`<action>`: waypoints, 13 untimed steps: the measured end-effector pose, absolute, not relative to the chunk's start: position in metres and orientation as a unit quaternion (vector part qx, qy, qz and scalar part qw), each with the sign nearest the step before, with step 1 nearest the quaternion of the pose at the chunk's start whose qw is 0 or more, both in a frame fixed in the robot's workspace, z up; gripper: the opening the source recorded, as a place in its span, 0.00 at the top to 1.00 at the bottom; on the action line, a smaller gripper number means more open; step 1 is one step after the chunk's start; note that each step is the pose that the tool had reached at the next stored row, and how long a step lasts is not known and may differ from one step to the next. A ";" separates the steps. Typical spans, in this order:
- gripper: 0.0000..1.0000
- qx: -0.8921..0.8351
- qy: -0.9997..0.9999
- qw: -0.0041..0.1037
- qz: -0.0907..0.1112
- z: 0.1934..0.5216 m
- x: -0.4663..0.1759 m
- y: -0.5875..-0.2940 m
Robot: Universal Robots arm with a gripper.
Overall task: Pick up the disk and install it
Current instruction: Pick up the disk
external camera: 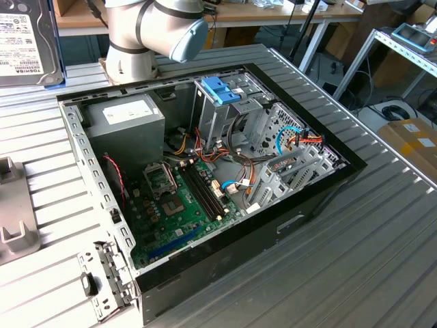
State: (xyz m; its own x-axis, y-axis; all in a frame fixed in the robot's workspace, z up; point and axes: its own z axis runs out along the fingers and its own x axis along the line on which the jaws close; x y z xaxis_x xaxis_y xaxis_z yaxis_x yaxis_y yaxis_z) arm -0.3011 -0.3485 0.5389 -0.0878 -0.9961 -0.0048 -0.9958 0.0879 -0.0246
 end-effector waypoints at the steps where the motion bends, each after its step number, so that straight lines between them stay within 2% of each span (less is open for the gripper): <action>1: 0.63 -0.675 0.737 0.010 -0.007 0.539 -0.300 -0.348; 13: 0.63 -0.675 0.737 0.010 -0.008 0.538 -0.292 -0.354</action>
